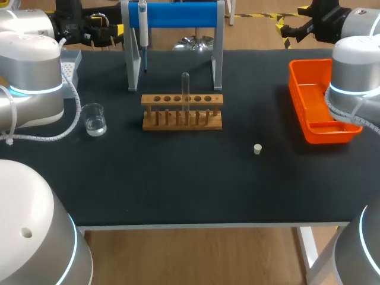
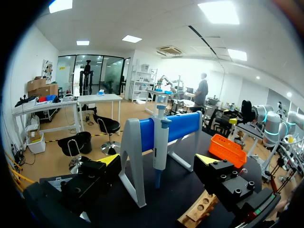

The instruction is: Invert the test tube, pick up the pipette, mount the tip to pipette, aspirate from beaker and dispense into the tube, eject the tip, return the pipette, and cap with the stopper.

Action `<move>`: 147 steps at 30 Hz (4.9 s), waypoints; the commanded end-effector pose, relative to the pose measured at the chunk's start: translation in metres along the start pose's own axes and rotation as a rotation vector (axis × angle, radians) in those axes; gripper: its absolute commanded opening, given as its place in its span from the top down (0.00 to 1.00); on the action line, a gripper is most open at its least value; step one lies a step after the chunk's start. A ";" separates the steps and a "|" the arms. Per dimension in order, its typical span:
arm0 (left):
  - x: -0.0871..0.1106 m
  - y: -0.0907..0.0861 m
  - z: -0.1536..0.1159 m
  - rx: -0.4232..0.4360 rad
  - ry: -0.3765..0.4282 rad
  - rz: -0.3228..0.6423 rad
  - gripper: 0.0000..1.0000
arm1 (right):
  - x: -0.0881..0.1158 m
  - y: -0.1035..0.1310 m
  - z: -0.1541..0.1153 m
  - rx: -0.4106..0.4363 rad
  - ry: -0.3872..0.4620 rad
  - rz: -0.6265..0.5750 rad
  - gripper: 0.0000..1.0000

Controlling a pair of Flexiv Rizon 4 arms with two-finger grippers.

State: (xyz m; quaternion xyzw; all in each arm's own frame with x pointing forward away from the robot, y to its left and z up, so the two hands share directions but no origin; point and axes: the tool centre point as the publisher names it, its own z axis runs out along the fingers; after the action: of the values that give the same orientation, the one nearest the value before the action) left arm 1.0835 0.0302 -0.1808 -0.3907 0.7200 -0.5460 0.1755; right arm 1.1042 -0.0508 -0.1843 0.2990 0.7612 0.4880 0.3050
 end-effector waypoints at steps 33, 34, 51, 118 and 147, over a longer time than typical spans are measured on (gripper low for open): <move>0.000 0.001 0.000 0.003 -0.002 0.000 0.00 | 0.072 -0.007 -0.039 -0.038 0.130 -0.064 0.00; 0.000 0.001 0.000 0.003 -0.002 0.000 0.00 | 0.079 -0.009 -0.042 -0.044 0.142 -0.066 0.00; 0.000 0.001 0.000 0.003 -0.002 0.000 0.00 | 0.205 -0.040 -0.070 -0.100 0.328 -0.074 0.00; 0.206 0.118 -0.063 0.132 0.094 0.261 0.00 | 0.252 -0.054 -0.084 -0.141 0.440 -0.087 0.00; 0.207 0.119 -0.063 0.130 0.095 0.263 0.00 | 0.254 -0.028 -0.027 -0.266 0.758 -0.071 0.00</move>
State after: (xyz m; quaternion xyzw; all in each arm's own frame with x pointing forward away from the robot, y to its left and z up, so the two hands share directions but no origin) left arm 0.8665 -0.0751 -0.2299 -0.2598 0.7455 -0.5682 0.2319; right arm 0.8898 0.1103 -0.2373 0.0715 0.7629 0.6330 0.1098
